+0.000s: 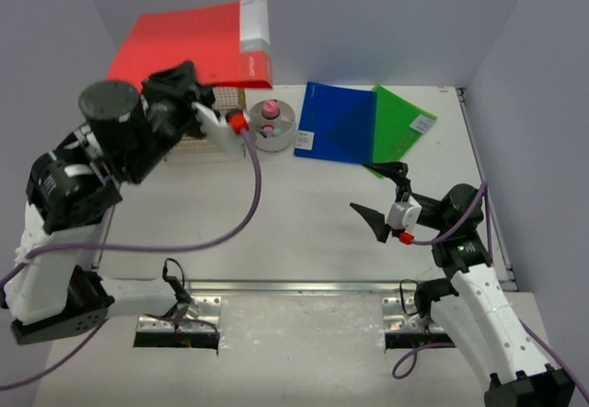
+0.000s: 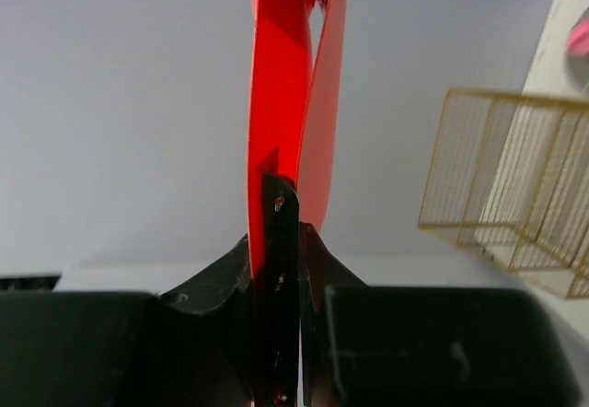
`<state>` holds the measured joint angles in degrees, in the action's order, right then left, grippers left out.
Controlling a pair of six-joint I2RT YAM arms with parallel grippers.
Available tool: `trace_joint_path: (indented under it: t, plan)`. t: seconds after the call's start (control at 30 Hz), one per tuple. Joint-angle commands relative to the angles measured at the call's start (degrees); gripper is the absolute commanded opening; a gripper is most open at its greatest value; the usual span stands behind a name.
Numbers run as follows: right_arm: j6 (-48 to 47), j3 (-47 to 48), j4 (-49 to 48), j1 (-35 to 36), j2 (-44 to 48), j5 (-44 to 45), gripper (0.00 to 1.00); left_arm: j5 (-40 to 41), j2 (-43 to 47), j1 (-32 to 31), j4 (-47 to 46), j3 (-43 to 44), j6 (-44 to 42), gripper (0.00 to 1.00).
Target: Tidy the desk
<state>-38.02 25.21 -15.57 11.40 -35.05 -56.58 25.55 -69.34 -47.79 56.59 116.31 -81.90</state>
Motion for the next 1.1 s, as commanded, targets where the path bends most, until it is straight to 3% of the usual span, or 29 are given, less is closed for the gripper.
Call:
trace_joint_path:
  t: [0.0,0.17,0.43,0.57,0.77,1.07]
  plan:
    - [0.8,0.4,0.5,0.3,0.4,0.6,0.99,-9.4,-12.1,21.5,-4.3,12.1,-5.5,0.0]
    - [-1.4,0.2,4.2,0.2,2.2,1.0,0.99,-25.5,-22.4,36.5,-3.3,19.1,-7.3,0.0]
    - [-2.6,-1.4,7.1,0.2,3.3,1.6,0.99,-53.7,-28.0,49.9,1.0,19.4,-8.2,0.0]
    - [-3.2,-1.7,8.1,0.2,3.4,2.0,0.99,-62.6,-28.0,54.6,3.9,18.8,-8.6,0.0]
    - [-3.2,-2.0,8.2,0.2,3.4,1.7,0.99,-68.0,-23.2,56.7,6.6,11.4,-16.1,0.0]
    - [-3.6,-1.6,9.1,0.2,3.4,1.9,0.99,-65.0,-22.0,56.9,14.3,11.3,-21.1,0.0]
